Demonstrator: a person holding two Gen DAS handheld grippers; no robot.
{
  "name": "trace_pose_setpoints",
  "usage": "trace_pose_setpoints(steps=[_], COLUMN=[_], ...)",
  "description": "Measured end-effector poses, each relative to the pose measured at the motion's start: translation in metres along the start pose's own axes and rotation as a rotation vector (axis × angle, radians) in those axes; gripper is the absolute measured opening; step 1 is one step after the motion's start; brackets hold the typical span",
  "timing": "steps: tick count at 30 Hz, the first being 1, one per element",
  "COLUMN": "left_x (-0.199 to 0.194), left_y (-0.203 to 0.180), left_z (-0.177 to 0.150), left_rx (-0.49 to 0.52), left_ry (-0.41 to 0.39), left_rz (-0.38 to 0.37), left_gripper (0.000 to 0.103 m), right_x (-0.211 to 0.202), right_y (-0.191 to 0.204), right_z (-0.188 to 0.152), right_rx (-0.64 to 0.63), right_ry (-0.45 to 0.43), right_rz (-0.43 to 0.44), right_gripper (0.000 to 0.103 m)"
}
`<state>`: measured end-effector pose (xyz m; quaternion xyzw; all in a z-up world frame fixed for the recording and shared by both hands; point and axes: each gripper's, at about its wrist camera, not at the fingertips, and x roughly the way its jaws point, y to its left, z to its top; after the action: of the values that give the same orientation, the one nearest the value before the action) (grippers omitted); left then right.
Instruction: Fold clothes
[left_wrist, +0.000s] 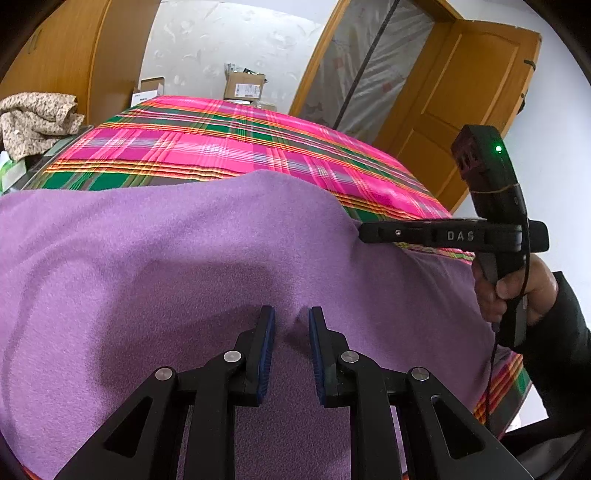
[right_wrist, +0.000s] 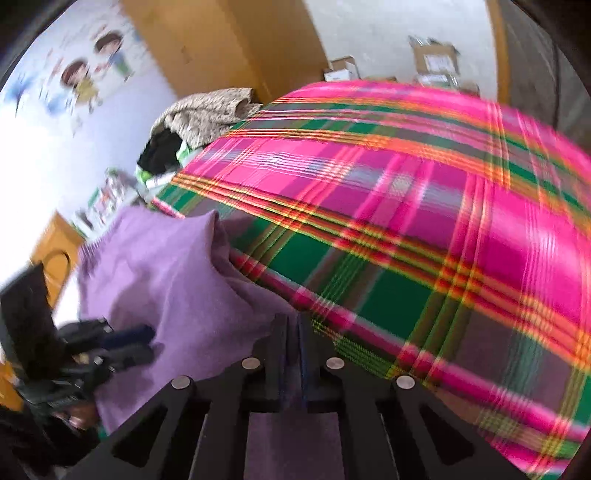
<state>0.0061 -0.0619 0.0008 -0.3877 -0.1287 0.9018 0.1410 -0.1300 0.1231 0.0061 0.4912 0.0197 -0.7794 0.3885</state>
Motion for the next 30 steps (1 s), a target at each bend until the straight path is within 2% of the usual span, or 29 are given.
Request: trace_pose_setpoints(steps=[1,2,7,11,14,15,17,18,19,23,25,27,29,30], left_x=[0.0,-0.001,-0.017,-0.018,-0.015,-0.015,-0.018,-0.02,-0.022,-0.027,-0.028,-0.029,-0.029,-0.028], left_y=[0.0,-0.001,0.0,0.008,0.017,0.02,0.025,0.027,0.028,0.033,0.034,0.038,0.045,0.049], left_z=[0.0,0.0,0.008,0.012,0.008,0.007,0.004,0.003,0.003,0.007,0.011,0.01,0.007,0.006], left_rx=[0.0,0.002,0.004,-0.003,-0.025,-0.03,-0.039,-0.042,-0.044,-0.046,-0.045,-0.048,-0.065,-0.073], left_ry=[0.0,0.001,-0.059,-0.06,-0.037,-0.033,-0.03,-0.031,-0.036,-0.062,-0.07,-0.07,-0.06,-0.054], left_rz=[0.002,0.007,0.041,0.089,0.123,0.129,0.139,0.144,0.147,0.164,0.175,0.194,0.211,0.22], left_gripper=[0.019,0.019,0.019,0.019,0.019,0.019,0.019,0.019,0.019,0.019,0.019,0.019,0.019,0.019], right_x=[-0.003,-0.007,-0.024,-0.002,0.025,0.027,0.03,0.027,0.024,0.013,0.022,0.033,0.045,0.044], right_y=[-0.002,-0.001,0.036,0.067,0.059,0.049,0.031,0.031,0.034,0.051,0.061,0.065,0.057,0.05], right_z=[0.0,0.0,0.003,0.006,0.013,0.015,0.019,0.02,0.02,0.026,0.026,0.026,0.027,0.028], right_rx=[0.013,0.014,-0.105,-0.188,-0.126,-0.071,0.021,0.019,0.009,-0.046,-0.076,-0.085,-0.043,-0.01], right_ry=[-0.006,-0.015,-0.077,-0.034,0.016,0.018,0.017,0.004,-0.01,-0.062,-0.044,-0.017,0.008,0.004], right_rz=[0.001,0.002,0.023,0.043,-0.01,0.004,0.018,-0.002,-0.008,0.057,0.051,0.033,0.004,0.017], right_gripper=[0.017,0.018,0.018,0.016,0.013,0.0,0.0,0.0,0.005,0.005,0.01,0.011,0.005,0.004])
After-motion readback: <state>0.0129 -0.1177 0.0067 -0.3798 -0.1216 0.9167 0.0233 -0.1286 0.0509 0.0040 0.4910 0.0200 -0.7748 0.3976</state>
